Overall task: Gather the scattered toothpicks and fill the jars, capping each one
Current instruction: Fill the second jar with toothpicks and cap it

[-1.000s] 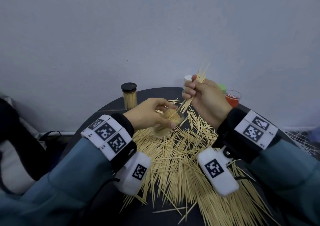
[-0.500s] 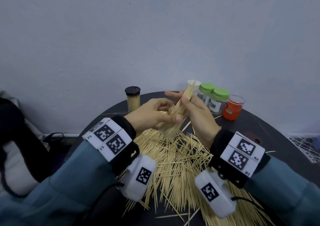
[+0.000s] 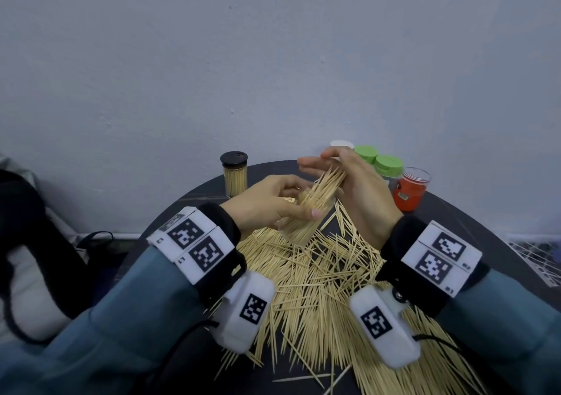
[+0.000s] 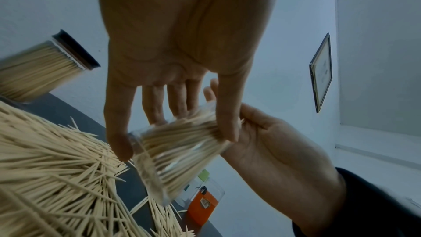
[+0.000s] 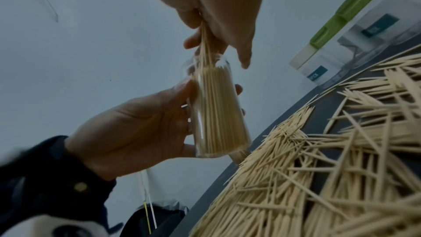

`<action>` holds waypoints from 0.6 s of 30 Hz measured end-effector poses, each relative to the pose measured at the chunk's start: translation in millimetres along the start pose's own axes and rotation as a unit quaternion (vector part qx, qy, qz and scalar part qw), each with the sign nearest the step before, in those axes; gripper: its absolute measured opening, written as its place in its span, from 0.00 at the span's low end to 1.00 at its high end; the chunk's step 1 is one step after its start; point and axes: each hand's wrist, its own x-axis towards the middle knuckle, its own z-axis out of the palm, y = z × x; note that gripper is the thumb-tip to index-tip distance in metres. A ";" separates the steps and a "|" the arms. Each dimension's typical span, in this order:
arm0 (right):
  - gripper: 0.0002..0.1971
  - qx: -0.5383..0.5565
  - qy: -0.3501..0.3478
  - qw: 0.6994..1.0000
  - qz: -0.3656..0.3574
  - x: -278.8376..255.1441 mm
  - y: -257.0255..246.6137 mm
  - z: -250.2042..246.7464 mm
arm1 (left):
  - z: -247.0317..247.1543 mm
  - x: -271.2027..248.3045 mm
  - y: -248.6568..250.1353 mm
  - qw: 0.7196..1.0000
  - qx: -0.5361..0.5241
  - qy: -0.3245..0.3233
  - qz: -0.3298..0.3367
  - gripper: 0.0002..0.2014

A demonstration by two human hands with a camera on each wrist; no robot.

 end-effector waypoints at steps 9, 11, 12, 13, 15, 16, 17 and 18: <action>0.16 -0.079 -0.057 0.995 -0.016 -1.5 4.0 -0.6 | 0.1 0.7 -1.0 0.999 -0.045 0.006 -0.014 0.18; 0.17 -0.127 -0.058 0.990 -0.017 -1.2 4.7 -2.5 | 0.0 0.7 -0.1 0.999 -0.039 -0.001 -0.016 0.17; 0.17 -0.149 -0.057 0.987 -0.015 -0.7 5.2 -3.2 | 0.1 0.7 0.2 0.999 -0.033 -0.007 -0.015 0.17; 0.17 -0.166 -0.055 0.985 -0.012 -0.2 6.0 -3.9 | 0.7 0.1 0.6 0.999 -0.029 -0.015 -0.014 0.17; 0.18 -0.190 -0.054 0.980 -0.004 0.0 7.0 -5.2 | 2.5 -1.5 0.7 0.999 -0.027 -0.027 -0.013 0.17; 0.18 -0.201 -0.058 0.978 0.000 -0.8 6.4 -5.3 | 3.2 -1.6 0.4 0.999 -0.027 -0.028 -0.014 0.16; 0.19 -0.213 -0.066 0.975 0.003 -1.7 5.2 -5.0 | 3.7 -1.6 0.0 0.999 -0.027 -0.026 -0.015 0.15; 0.21 -0.224 -0.077 0.972 0.006 -2.7 4.0 -4.7 | 3.4 -1.3 -0.2 0.999 -0.029 -0.020 -0.017 0.14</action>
